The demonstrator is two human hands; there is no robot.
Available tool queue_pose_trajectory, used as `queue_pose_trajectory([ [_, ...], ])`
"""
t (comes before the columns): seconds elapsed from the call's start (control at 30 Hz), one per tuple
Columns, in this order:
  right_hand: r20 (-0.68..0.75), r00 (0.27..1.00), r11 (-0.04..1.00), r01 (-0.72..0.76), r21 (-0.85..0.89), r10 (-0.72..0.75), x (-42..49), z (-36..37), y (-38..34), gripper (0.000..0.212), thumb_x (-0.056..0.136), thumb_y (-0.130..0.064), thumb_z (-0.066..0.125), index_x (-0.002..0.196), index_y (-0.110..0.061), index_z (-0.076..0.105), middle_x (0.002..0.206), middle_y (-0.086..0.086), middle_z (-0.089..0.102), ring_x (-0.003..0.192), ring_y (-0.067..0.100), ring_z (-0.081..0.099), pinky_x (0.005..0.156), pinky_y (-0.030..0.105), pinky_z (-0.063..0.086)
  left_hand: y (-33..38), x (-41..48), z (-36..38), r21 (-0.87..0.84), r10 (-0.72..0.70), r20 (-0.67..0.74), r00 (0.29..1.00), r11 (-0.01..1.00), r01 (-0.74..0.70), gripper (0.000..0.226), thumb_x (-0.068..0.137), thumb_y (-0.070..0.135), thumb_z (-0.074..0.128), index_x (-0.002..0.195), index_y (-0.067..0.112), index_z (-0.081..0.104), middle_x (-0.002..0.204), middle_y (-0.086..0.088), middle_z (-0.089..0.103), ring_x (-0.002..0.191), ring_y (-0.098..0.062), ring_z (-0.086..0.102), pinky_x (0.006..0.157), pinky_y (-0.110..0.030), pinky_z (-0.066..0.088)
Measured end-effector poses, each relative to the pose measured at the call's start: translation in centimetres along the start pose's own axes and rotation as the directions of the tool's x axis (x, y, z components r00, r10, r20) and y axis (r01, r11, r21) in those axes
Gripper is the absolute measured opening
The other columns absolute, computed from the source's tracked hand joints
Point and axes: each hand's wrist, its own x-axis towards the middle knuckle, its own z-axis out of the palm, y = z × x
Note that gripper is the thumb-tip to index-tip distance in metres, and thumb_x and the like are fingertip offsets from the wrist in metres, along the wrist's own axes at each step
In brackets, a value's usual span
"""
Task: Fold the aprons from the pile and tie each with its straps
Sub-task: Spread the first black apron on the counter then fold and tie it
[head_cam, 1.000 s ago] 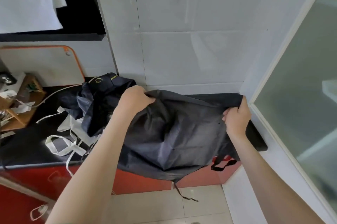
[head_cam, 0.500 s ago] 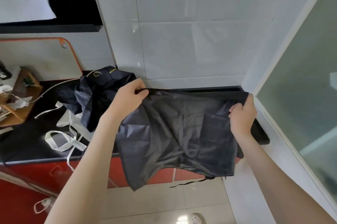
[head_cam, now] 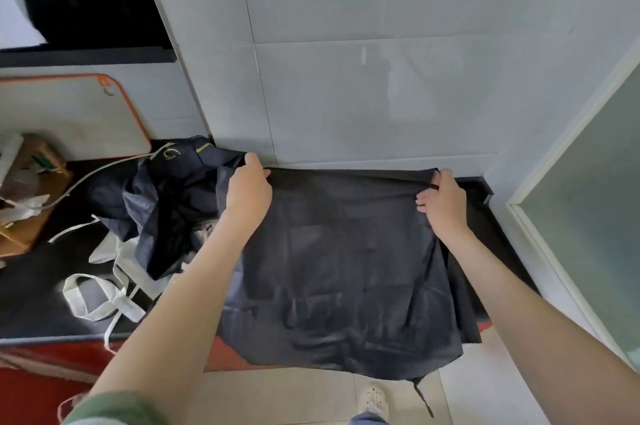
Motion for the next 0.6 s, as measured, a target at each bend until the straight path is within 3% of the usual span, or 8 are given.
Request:
queue_pose_trajectory([
  [0.13,0.032,0.997,0.991,0.067,-0.12,-0.064,6.6,2.0,0.5,0.011,0.097,0.002,0.04,0.101,-0.008,0.041,0.096,0.014,0.057,0.087,0.03,0.056,0.068,0.037,0.043,1.6,4.5,2.7,-0.095,-0.066,-0.039,0.997,0.994,0.062,0.015,0.097,-0.004,0.04,0.112,-0.005,0.041,0.117,-0.024,0.058,0.108,-0.035,0.056,0.067,-0.027,0.034],
  [0.23,0.114,0.992,0.989,0.063,-0.132,-0.048,10.8,3.9,0.9,0.008,0.1,-0.006,0.04,0.108,-0.007,0.038,0.106,0.019,0.056,0.097,0.037,0.057,0.066,0.035,0.041,2.0,7.8,4.8,-0.135,-0.075,-0.055,0.996,0.989,0.067,0.019,0.099,0.001,0.041,0.116,-0.007,0.043,0.12,-0.026,0.051,0.11,-0.038,0.051,0.075,-0.026,0.034],
  [0.37,0.267,0.96,0.986,-0.041,-0.161,0.084,14.3,6.5,3.1,0.042,0.099,-0.015,0.05,0.135,-0.007,0.03,0.134,0.014,0.045,0.12,0.029,0.049,0.088,0.029,0.039,1.5,10.9,8.7,-0.188,-0.097,-0.004,0.995,0.978,0.094,0.028,0.099,0.008,0.041,0.125,-0.003,0.042,0.129,-0.023,0.044,0.112,-0.039,0.049,0.088,-0.039,0.041],
  [0.5,0.44,0.852,0.931,-0.136,-0.338,0.284,15.4,8.8,8.3,0.054,0.094,-0.014,0.058,0.138,-0.014,0.027,0.122,0.01,0.053,0.084,0.012,0.053,0.063,0.021,0.041,-1.4,11.3,13.8,-0.159,0.066,0.224,0.972,0.987,-0.03,0.045,0.092,0.012,0.06,0.131,0.0,0.04,0.148,-0.014,0.025,0.121,-0.03,0.048,0.099,-0.026,0.035],
  [0.6,0.487,0.759,0.867,-0.202,-0.455,0.433,15.6,10.1,11.7,0.061,0.091,-0.02,0.064,0.141,-0.016,0.028,0.112,0.004,0.054,0.087,0.011,0.055,0.067,0.021,0.043,-4.1,10.6,17.0,-0.091,0.205,0.432,0.878,0.979,-0.184,0.075,0.087,0.023,0.069,0.146,0.005,0.026,0.158,-0.011,0.006,0.136,-0.025,0.036,0.111,-0.025,0.026],
])
